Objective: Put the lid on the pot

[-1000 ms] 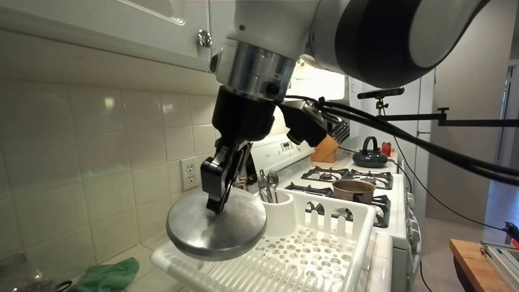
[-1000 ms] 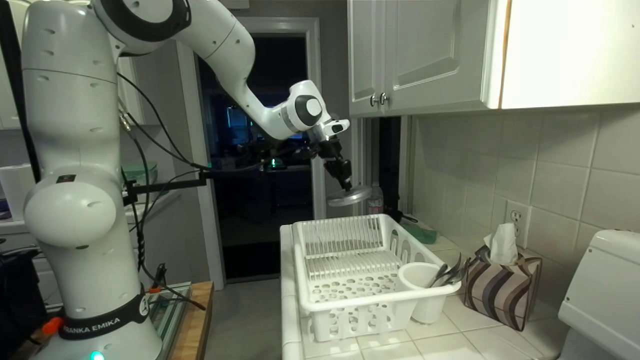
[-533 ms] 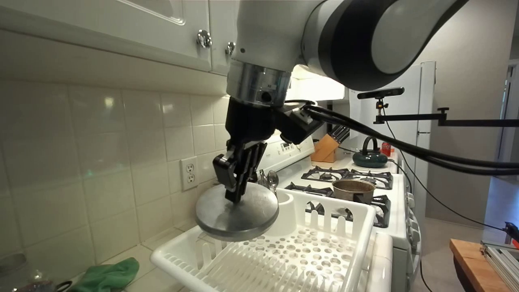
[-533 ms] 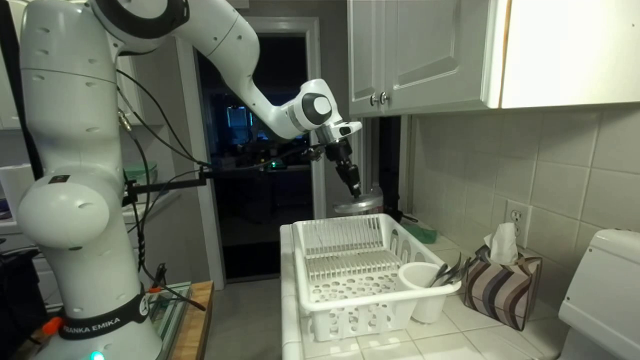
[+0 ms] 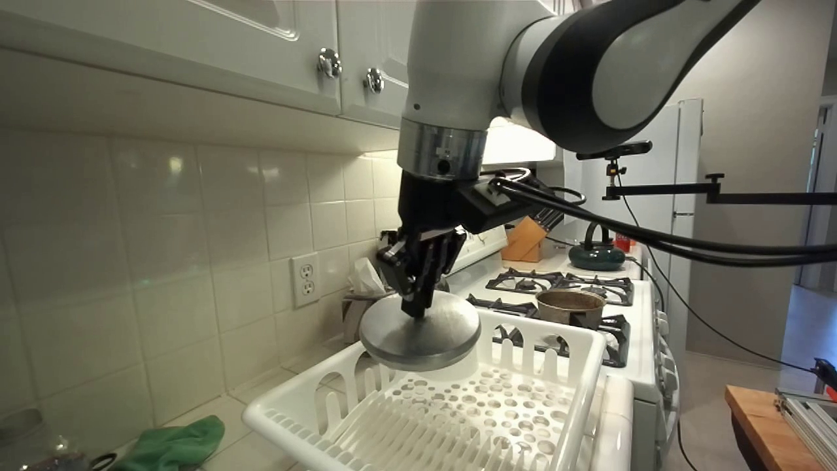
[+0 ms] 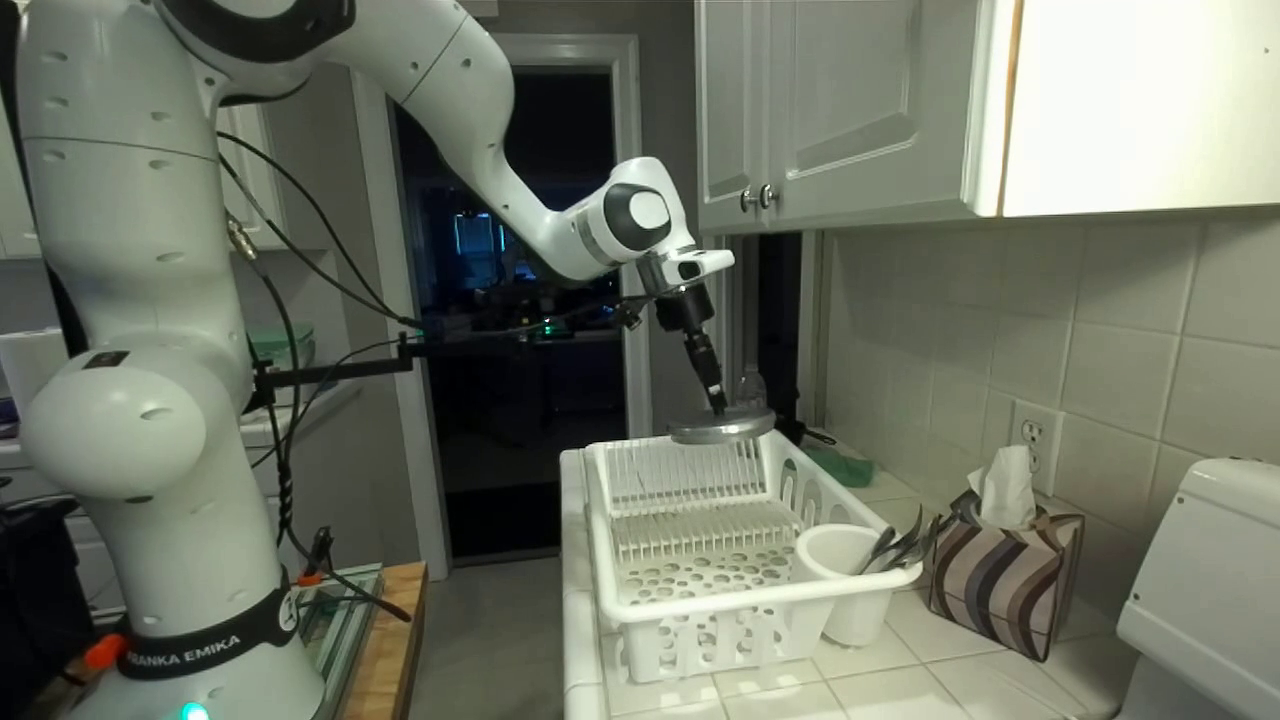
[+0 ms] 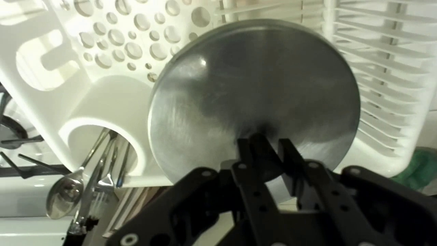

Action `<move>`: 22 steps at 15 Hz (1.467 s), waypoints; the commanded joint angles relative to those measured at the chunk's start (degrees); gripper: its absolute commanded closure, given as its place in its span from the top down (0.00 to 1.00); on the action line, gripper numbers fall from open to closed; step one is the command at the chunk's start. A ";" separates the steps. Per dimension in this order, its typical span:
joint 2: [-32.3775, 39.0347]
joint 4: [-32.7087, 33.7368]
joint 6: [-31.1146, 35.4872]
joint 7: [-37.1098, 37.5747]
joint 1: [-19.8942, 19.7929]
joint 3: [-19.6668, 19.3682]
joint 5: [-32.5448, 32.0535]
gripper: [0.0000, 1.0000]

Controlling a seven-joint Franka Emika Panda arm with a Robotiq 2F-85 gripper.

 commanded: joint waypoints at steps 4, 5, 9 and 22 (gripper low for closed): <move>-8.30 -10.48 0.04 11.45 -3.89 0.12 0.28 0.06; -9.13 -11.82 0.49 13.18 -4.72 0.03 0.27 0.06; -10.91 -15.23 1.70 18.19 -8.04 -0.30 0.15 0.06; -14.69 -19.61 4.51 27.05 -15.55 -2.21 -1.48 0.06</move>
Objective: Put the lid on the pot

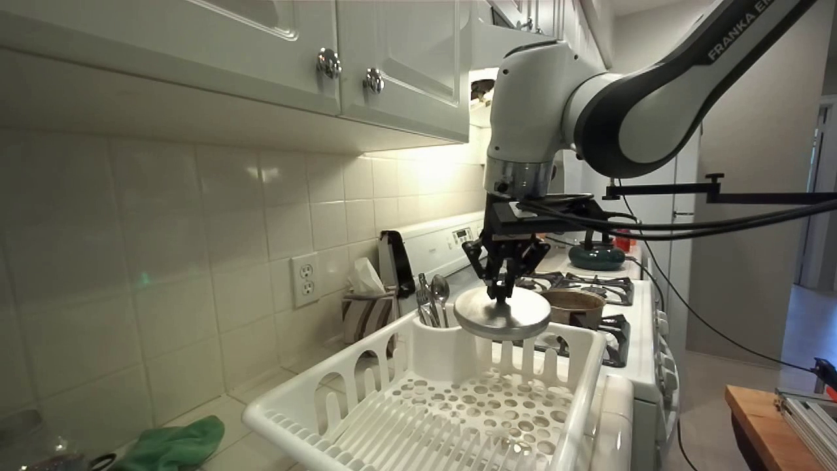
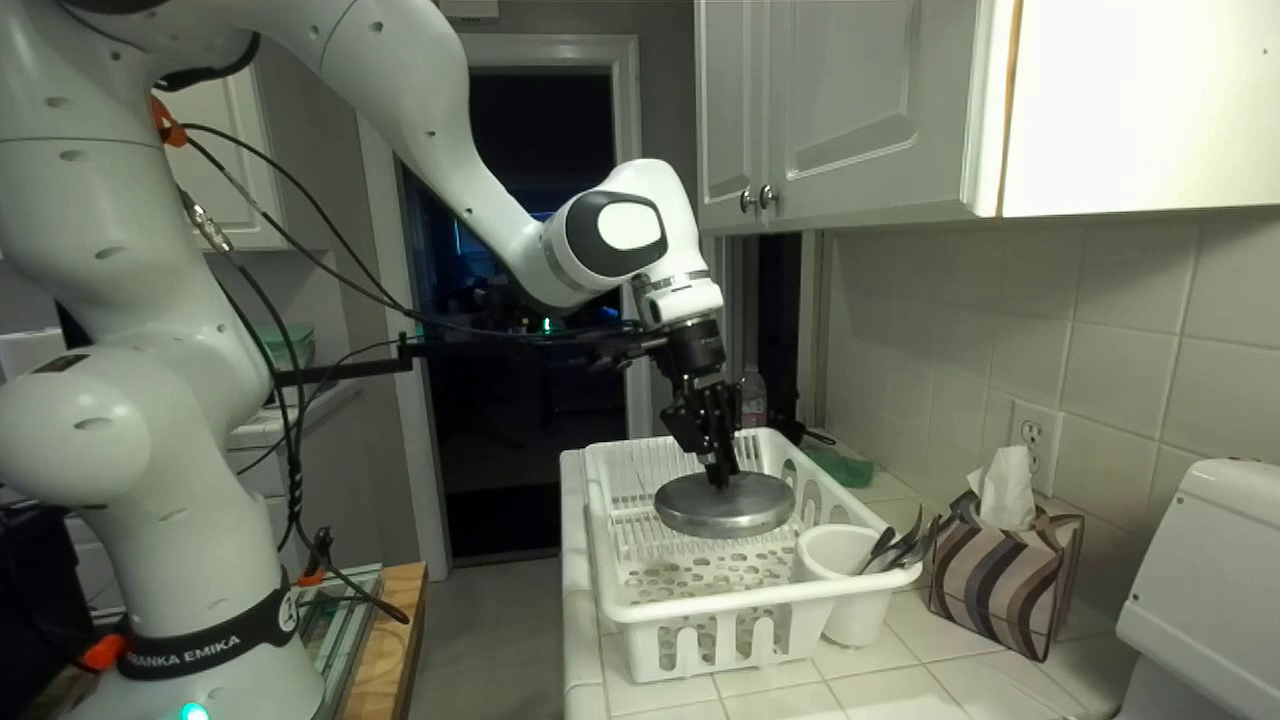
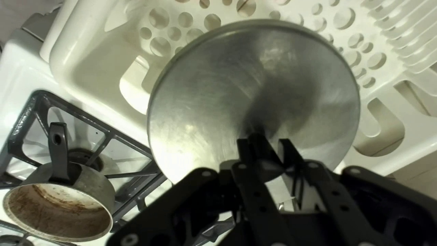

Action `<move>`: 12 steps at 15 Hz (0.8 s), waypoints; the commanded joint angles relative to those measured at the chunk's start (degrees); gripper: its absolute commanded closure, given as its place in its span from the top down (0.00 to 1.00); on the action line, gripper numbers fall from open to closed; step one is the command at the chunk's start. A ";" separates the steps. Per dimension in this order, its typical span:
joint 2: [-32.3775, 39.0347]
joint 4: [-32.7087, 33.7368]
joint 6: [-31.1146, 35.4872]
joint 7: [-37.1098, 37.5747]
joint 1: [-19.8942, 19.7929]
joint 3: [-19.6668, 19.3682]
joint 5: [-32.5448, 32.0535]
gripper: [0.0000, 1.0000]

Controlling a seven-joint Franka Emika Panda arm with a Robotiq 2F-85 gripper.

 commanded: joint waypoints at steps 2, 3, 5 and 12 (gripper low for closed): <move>-5.97 -4.99 0.68 4.31 -2.39 -0.54 -1.43 0.06; -6.68 -5.47 0.44 4.59 -3.06 -0.70 -1.26 0.06; -8.01 -6.37 0.08 5.34 -4.51 -0.78 -1.49 0.06; -6.65 -5.03 0.27 3.29 -6.78 -0.97 0.16 0.25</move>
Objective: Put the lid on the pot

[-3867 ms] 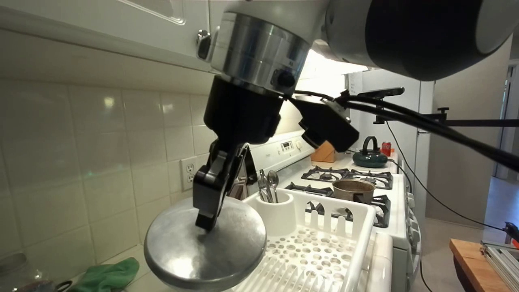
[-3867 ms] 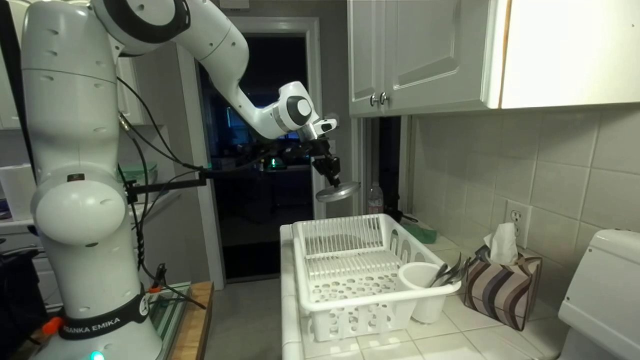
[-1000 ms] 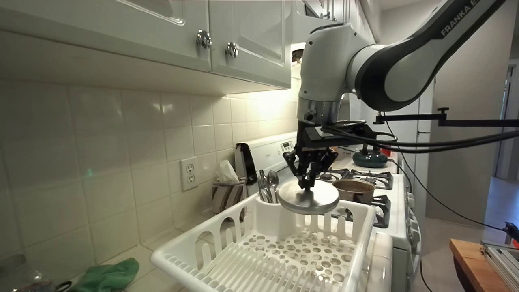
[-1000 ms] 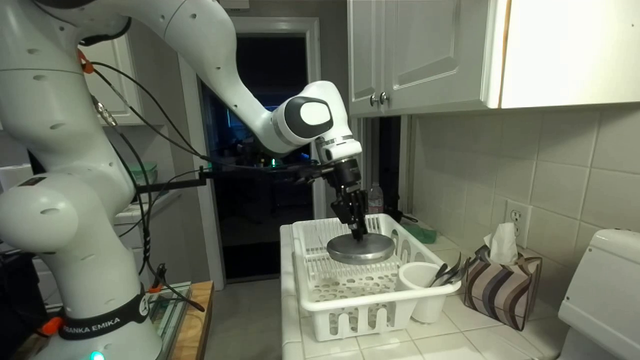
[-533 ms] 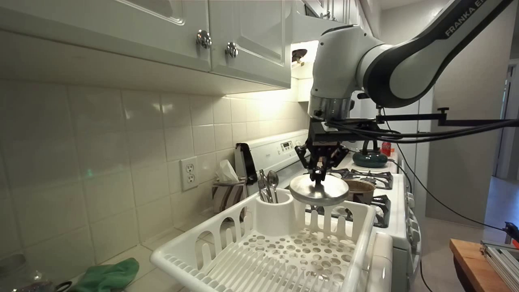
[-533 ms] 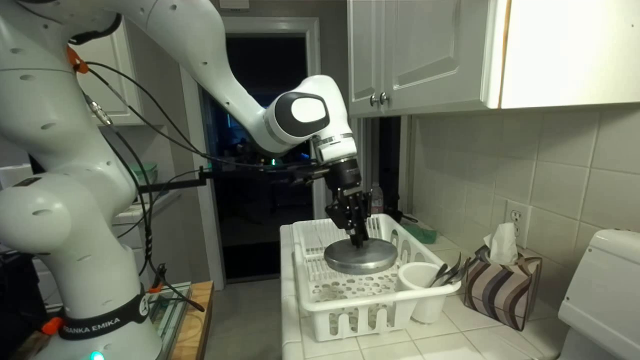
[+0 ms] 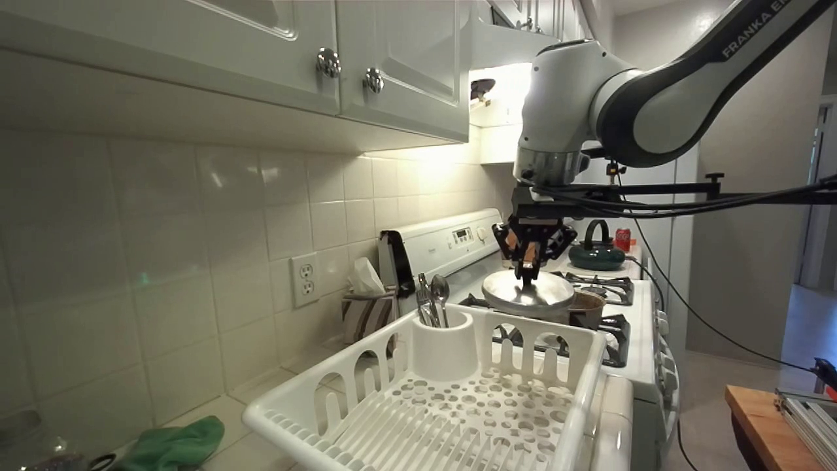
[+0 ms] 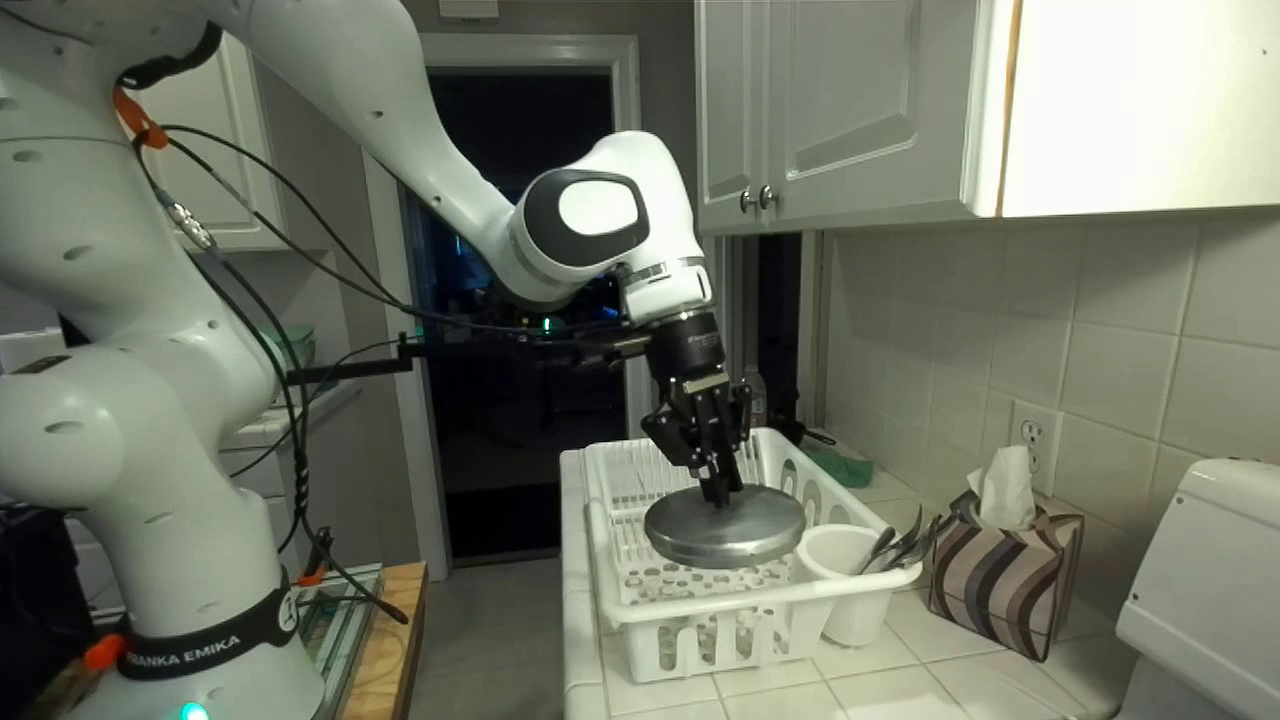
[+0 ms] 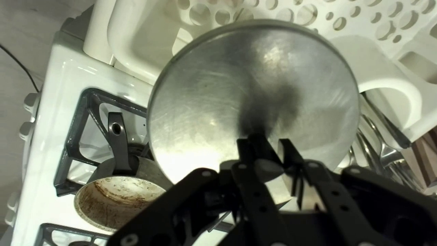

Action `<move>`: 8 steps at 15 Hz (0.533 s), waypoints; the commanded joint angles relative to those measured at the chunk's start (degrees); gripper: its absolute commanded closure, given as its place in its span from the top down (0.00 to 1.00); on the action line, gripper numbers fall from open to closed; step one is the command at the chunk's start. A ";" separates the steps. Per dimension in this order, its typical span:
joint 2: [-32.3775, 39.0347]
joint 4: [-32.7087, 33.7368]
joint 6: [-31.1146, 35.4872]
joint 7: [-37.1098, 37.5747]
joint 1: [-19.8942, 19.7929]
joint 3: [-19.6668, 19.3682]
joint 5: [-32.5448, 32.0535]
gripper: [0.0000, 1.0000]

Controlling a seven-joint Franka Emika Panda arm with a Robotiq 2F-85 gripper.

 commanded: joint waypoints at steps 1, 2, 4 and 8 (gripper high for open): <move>-0.04 0.02 -0.04 -0.23 -0.41 0.41 0.24 0.25; -0.04 0.00 -0.02 -0.23 -0.41 0.42 0.24 0.25; -0.04 -0.02 0.02 -0.24 -0.41 0.42 0.25 0.25; 0.29 0.55 -0.12 -0.16 -0.71 0.11 0.42 0.06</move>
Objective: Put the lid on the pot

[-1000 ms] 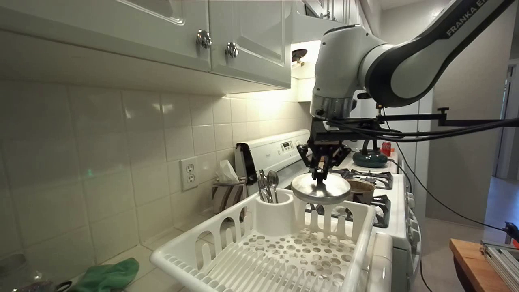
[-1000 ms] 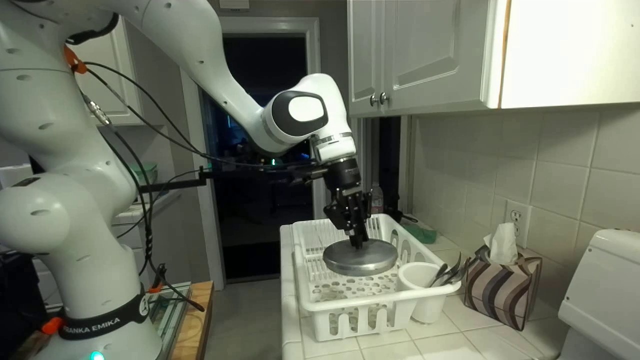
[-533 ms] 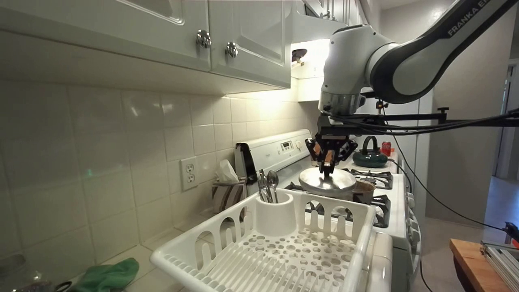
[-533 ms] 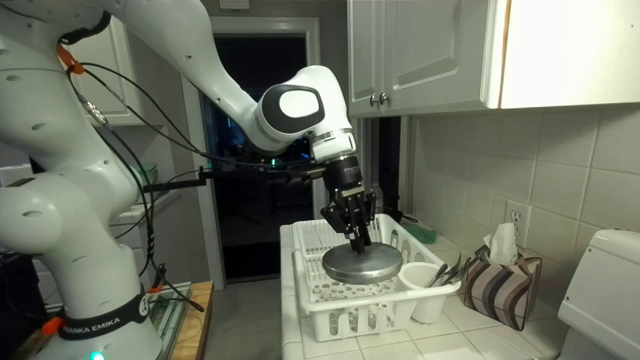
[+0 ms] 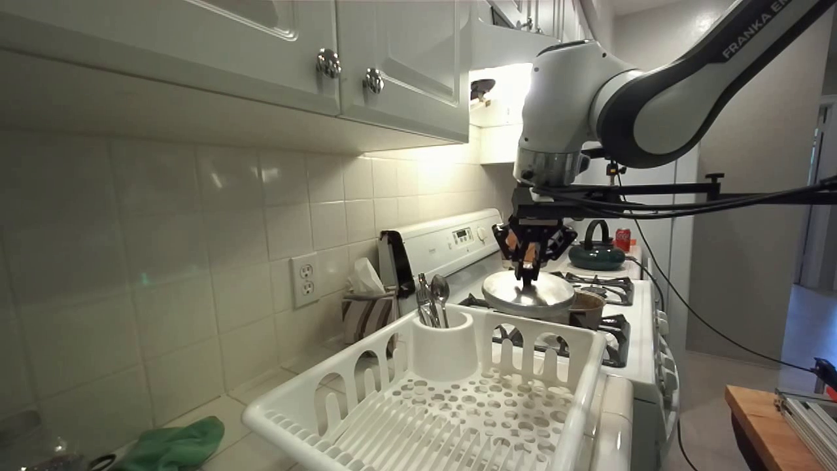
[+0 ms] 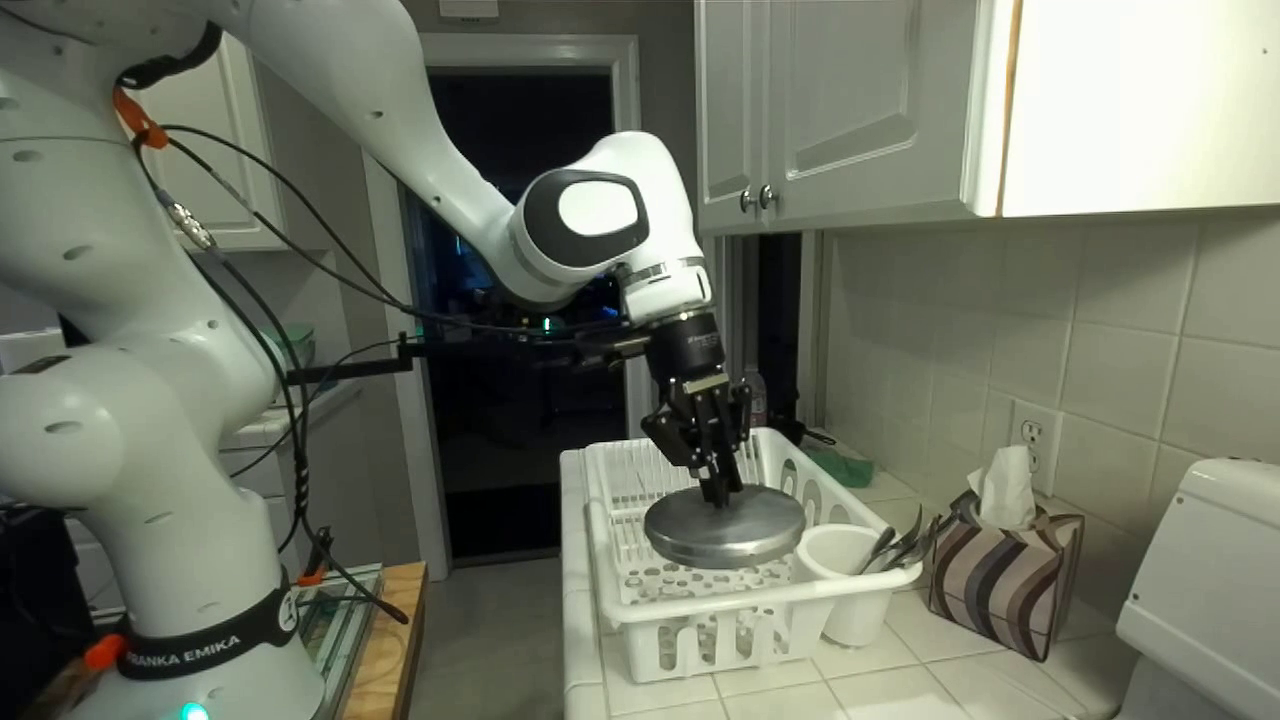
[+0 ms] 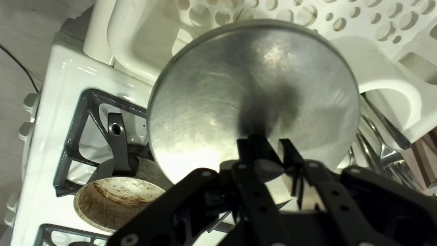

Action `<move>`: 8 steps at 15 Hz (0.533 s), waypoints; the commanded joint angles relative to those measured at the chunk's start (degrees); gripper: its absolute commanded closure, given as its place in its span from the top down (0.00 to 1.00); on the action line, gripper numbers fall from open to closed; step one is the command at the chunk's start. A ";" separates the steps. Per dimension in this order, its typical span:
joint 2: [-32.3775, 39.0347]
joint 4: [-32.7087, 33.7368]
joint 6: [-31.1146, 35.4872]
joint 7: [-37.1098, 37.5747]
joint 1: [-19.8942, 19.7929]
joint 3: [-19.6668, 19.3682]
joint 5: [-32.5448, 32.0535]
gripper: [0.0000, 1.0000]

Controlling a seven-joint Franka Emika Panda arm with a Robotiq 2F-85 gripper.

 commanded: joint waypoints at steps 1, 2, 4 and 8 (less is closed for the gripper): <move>0.57 1.10 -0.20 0.32 -1.19 -0.25 0.46 0.06; 0.77 1.49 -0.11 0.66 -1.76 -0.68 0.48 0.06; 1.42 2.52 -0.17 0.94 -3.02 -1.75 0.74 0.06; 2.40 3.89 0.03 1.29 -5.30 -3.91 0.70 0.06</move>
